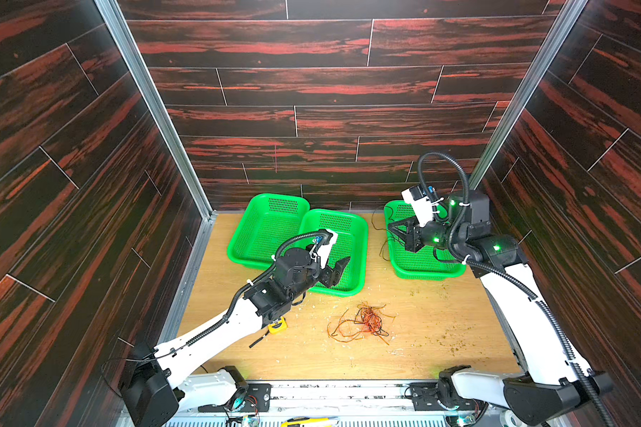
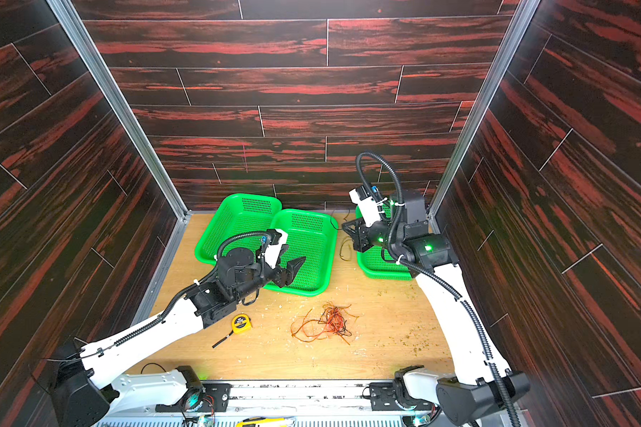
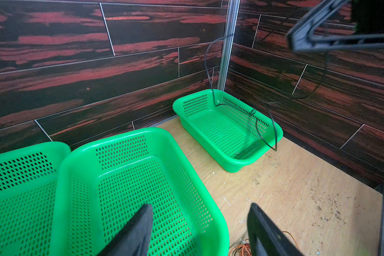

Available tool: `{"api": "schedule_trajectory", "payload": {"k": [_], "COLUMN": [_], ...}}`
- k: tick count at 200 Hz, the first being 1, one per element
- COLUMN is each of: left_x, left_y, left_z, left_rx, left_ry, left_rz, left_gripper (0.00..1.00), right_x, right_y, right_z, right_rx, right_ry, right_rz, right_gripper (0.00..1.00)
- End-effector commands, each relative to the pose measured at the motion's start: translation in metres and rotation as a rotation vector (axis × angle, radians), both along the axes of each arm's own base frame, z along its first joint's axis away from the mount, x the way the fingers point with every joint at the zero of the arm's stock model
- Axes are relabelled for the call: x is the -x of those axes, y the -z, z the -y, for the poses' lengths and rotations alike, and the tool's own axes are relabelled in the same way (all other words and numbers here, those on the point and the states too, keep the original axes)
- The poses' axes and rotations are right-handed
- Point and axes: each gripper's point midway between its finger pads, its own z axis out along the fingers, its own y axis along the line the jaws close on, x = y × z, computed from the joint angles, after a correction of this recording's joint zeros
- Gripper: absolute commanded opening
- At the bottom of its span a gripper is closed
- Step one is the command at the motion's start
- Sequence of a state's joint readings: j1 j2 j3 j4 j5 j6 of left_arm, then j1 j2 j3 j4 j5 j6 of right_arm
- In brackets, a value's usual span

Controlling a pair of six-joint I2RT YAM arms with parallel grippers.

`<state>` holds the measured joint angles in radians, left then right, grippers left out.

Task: Untangle and sort cables by color
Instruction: Place the cable in the container.

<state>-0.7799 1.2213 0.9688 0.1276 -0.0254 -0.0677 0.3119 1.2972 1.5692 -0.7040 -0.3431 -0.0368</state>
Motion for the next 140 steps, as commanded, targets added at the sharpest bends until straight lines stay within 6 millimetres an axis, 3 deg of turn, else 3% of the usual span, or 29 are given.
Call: {"api": "schedule_trajectory", "payload": {"k": [1, 31, 55, 86, 117, 131, 140], "left_x": [0.005, 0.009, 0.015, 0.027, 0.041, 0.044, 0.045], "left_y": [-0.011, 0.012, 0.027, 0.048, 0.067, 0.07, 0.071], "left_z": [-0.002, -0.006, -0.011, -0.017, -0.012, -0.011, -0.011], "left_rx": [0.003, -0.054, -0.081, -0.123, -0.182, -0.194, -0.2], "left_ry": [0.017, 0.02, 0.024, 0.051, 0.131, 0.147, 0.155], "left_rz": [0.03, -0.019, -0.047, -0.097, -0.151, -0.167, -0.173], "left_gripper": [0.7, 0.7, 0.7, 0.7, 0.7, 0.69, 0.69], "right_x": [-0.02, -0.055, -0.086, -0.124, -0.153, -0.161, -0.164], "right_y": [0.011, 0.02, 0.04, 0.087, 0.141, 0.165, 0.18], "right_z": [0.026, 0.069, 0.109, 0.146, 0.166, 0.167, 0.171], "right_rx": [0.113, 0.188, 0.225, 0.227, 0.224, 0.231, 0.234], "right_ry": [0.122, 0.3, 0.423, 0.493, 0.516, 0.512, 0.525], "right_rz": [0.003, 0.023, 0.005, -0.03, -0.108, -0.143, -0.17], "right_gripper": [0.0, 0.0, 0.0, 0.0, 0.0, 0.06, 0.18]}}
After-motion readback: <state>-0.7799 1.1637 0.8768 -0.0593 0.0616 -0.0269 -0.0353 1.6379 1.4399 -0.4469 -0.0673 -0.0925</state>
